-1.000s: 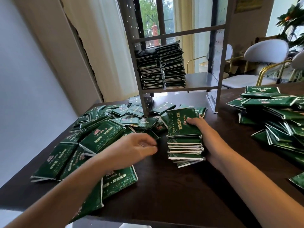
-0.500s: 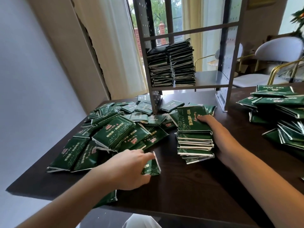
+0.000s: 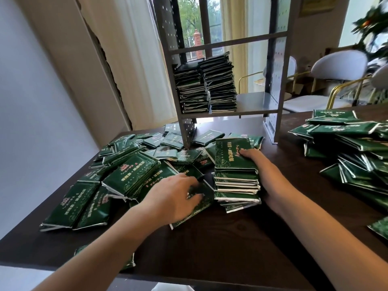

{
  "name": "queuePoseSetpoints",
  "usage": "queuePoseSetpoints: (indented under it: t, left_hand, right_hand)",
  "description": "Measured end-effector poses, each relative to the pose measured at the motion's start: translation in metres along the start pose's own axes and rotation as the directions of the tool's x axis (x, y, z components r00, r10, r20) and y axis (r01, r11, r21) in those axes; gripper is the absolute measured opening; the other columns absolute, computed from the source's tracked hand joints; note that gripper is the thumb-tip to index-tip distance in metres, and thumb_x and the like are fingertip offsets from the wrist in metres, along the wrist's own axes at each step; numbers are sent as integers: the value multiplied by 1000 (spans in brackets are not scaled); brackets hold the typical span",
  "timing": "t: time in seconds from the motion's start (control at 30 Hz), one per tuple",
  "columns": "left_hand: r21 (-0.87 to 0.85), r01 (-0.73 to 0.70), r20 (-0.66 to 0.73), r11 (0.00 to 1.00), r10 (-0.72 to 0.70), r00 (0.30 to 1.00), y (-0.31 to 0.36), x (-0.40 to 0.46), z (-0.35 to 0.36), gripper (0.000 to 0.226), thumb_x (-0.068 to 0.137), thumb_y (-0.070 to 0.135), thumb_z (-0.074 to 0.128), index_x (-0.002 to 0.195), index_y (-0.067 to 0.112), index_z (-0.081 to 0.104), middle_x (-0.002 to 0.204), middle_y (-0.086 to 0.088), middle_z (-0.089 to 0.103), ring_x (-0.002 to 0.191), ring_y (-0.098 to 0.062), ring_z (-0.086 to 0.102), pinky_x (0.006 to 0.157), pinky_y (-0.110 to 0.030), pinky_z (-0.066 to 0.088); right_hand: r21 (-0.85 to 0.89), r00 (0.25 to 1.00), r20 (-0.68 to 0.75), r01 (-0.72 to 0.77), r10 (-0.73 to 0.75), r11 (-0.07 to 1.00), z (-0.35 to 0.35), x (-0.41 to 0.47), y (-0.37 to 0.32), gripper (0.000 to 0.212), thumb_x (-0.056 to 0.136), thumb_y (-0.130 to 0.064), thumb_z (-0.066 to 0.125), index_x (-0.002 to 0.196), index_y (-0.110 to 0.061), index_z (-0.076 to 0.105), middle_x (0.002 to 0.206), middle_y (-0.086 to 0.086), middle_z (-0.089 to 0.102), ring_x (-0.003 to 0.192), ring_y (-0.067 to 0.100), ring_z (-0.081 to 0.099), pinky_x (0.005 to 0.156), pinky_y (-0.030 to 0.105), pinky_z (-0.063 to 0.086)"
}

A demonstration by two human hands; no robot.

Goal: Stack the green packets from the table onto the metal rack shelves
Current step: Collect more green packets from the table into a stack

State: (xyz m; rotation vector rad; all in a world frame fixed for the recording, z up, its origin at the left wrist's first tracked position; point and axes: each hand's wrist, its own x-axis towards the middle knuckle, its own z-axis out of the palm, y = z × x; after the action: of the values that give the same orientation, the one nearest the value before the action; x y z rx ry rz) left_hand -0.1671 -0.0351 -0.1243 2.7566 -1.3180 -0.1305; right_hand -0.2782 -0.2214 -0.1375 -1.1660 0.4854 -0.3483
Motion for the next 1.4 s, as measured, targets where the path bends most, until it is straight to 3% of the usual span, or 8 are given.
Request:
queuePoseSetpoints:
  t: [0.17, 0.37, 0.57, 0.67, 0.8, 0.9, 1.2, 1.4]
  left_hand:
    - [-64, 236, 149, 970, -224, 963, -5, 11, -7, 77, 79, 62, 74, 143, 28, 49, 131, 2, 61, 118, -20, 58, 97, -32, 48]
    - [-481, 318, 163, 817, -273, 948, -6, 17, -13, 26, 85, 33, 78, 100, 22, 59, 93, 1, 66, 83, -15, 66, 77, -34, 57]
    - [-899, 124, 9, 421, -264, 965, 1, 14, -65, 42, 92, 0, 62, 124, 25, 51, 97, -11, 73, 83, -25, 74, 65, -33, 62]
    - [-967, 38, -38, 250, -292, 956, 8, 17, -97, 14, 93, 4, 60, 104, 11, 59, 81, -5, 72, 79, -20, 71, 59, -25, 59]
    - [-996, -22, 9, -81, -357, 934, 15, 21, -109, 18, 87, 0, 62, 99, 7, 50, 105, -18, 61, 103, -31, 67, 88, -42, 60]
    - [-964, -46, 59, -262, -381, 923, 20, 18, -103, 28, 82, -9, 59, 103, 6, 49, 107, -22, 59, 97, -32, 68, 66, -33, 63]
    - [-981, 187, 196, -60, -331, 923, 30, 19, -68, 10, 88, 5, 63, 97, 9, 62, 71, -8, 68, 58, -23, 71, 52, -30, 59]
    - [-988, 146, 120, 55, -327, 937, 31, 14, -70, 4, 94, 13, 61, 91, 9, 61, 74, -9, 69, 58, -22, 69, 47, -25, 53]
  right_hand:
    - [8, 1000, -1, -4, 4, 1000, 0, 1, 0, 38, 94, -39, 61, 123, -15, 63, 91, 12, 75, 71, 29, 72, 70, 36, 56]
    - [-6, 1000, -9, 10, -10, 1000, -3, 6, 5, 47, 91, -43, 62, 132, -18, 58, 90, 9, 77, 74, 29, 73, 72, 38, 56]
    - [0, 1000, -11, 25, -25, 1000, -5, 10, 10, 70, 88, -47, 65, 149, -23, 43, 93, 7, 77, 75, 28, 76, 67, 35, 55]
    - [13, 999, -19, 27, -26, 1000, -4, 11, 6, 53, 91, -42, 63, 138, -20, 53, 85, 5, 76, 69, 26, 74, 66, 34, 55]
    - [18, 999, -9, 49, -49, 999, -4, 11, 6, 28, 95, -36, 60, 117, -19, 60, 76, 4, 74, 67, 26, 72, 65, 34, 55]
    - [14, 998, -5, 60, -60, 998, -6, 13, 7, 27, 94, -38, 61, 115, -20, 60, 76, 5, 74, 69, 28, 72, 67, 36, 55]
    - [-43, 993, 4, 119, -119, 992, -7, 19, 12, 40, 94, -47, 56, 127, -25, 59, 98, 6, 77, 90, 28, 75, 94, 51, 56]
    - [4, 994, 11, 113, -113, 994, -5, 13, 8, 23, 97, -34, 57, 117, -23, 62, 82, 5, 76, 75, 27, 74, 73, 38, 56]
